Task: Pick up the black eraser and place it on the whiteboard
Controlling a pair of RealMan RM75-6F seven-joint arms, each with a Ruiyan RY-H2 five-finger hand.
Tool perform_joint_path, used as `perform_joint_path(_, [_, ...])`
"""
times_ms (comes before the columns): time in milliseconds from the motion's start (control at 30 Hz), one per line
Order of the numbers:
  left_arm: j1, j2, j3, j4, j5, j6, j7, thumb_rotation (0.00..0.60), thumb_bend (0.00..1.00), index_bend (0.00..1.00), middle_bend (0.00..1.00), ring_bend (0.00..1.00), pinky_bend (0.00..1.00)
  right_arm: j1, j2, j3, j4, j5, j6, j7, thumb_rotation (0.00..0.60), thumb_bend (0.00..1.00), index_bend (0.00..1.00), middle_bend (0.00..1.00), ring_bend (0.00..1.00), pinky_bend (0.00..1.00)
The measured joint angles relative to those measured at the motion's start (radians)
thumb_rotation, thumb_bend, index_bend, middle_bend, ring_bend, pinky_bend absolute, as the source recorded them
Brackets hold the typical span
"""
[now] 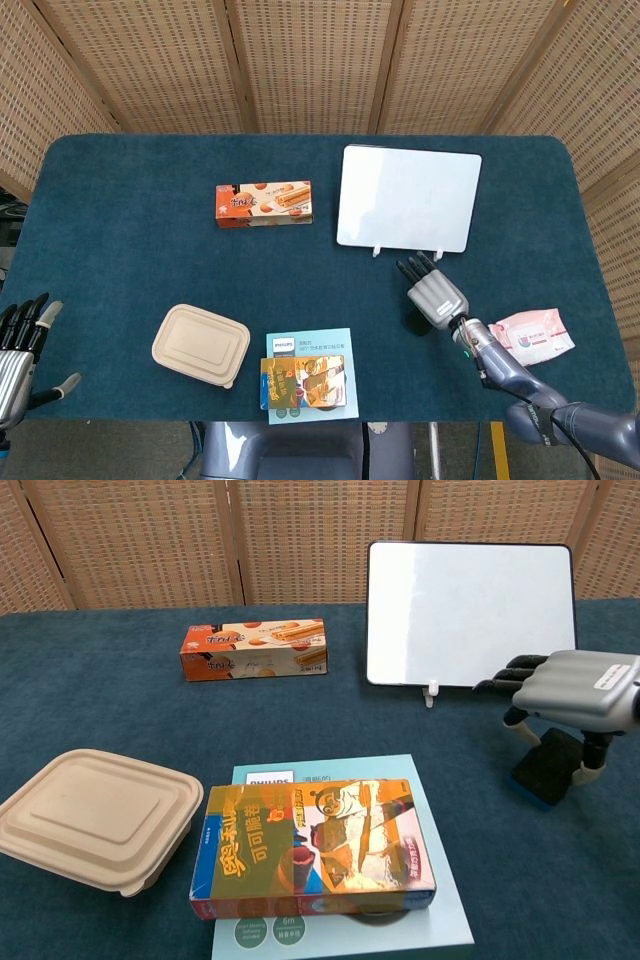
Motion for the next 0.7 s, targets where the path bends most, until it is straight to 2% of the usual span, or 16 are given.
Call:
perform_joint_path(400, [0.002, 0.003, -0.002, 0.002, 0.000, 0.006, -0.009, 0.600, 0.00, 0.00, 0.00, 0.00, 0.00, -0.014, 0.053, 0.039, -0.049, 0.002, 0.064, -0.001, 0.600, 0.10, 0.60, 0.04, 0.00, 0.00])
perform_joint_path(700, [0.005, 0.005, -0.002, 0.003, 0.006, 0.016, -0.015, 0.600, 0.00, 0.00, 0.00, 0.00, 0.00, -0.047, 0.072, 0.081, -0.068, -0.026, 0.180, 0.044, 0.600, 0.10, 0.60, 0.04, 0.00, 0.00])
